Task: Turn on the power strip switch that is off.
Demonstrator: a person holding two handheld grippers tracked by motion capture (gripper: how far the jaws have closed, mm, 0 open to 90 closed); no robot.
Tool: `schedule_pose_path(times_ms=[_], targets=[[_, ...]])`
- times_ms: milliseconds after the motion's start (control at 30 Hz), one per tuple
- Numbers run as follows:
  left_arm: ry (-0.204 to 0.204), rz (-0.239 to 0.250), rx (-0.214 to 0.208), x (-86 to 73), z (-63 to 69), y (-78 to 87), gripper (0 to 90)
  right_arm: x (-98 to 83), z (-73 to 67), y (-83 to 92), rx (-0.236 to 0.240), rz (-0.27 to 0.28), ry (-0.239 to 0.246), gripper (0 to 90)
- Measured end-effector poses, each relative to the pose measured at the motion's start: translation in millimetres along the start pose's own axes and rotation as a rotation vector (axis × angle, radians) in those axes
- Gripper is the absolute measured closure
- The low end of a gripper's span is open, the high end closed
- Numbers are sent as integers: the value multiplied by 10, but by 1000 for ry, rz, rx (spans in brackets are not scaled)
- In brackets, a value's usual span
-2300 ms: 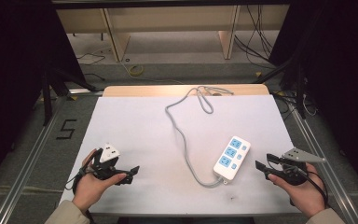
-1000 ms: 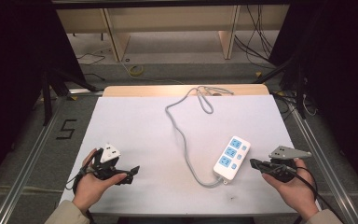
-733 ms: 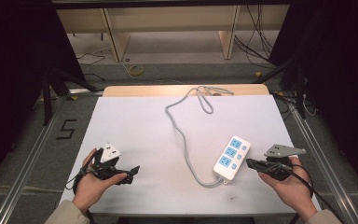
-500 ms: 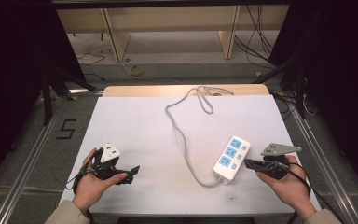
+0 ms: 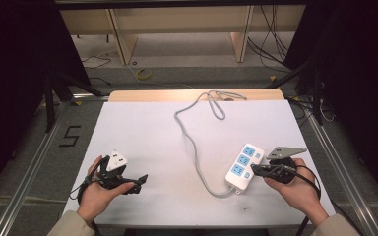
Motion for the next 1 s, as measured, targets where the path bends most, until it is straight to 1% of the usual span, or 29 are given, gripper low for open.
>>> schedule_pose_path(times_ms=[167, 400, 700, 867, 900, 1000], targets=[[-1, 1, -1, 1, 3, 0, 5, 24, -1, -24, 3, -14, 6, 900], [-3, 0, 0, 2, 2, 0, 5, 46, 0, -55, 2, -54, -2, 900], [-5, 1, 2, 5, 4, -2, 5, 89, -2, -78, 5, -75, 5, 900], [-4, 2, 3, 6, 7, -5, 5, 101, -6, -91, 4, -91, -5, 900], [-7, -1, 3, 5, 5, -3, 5, 102, -11, -105, 7, -103, -3, 900], [-8, -1, 3, 5, 6, -4, 5, 102, -15, -120, 11, -112, 1, 900]])
Point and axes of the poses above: each handheld gripper's, and its own axes: y roughly backward along the jaws, x roughly out of its top, z roughly to its right, the point moved 6 cm from there along -y, roughly forward along the jaws, and after that the axes turned 4 degrees about x, right-handed, at the moved point
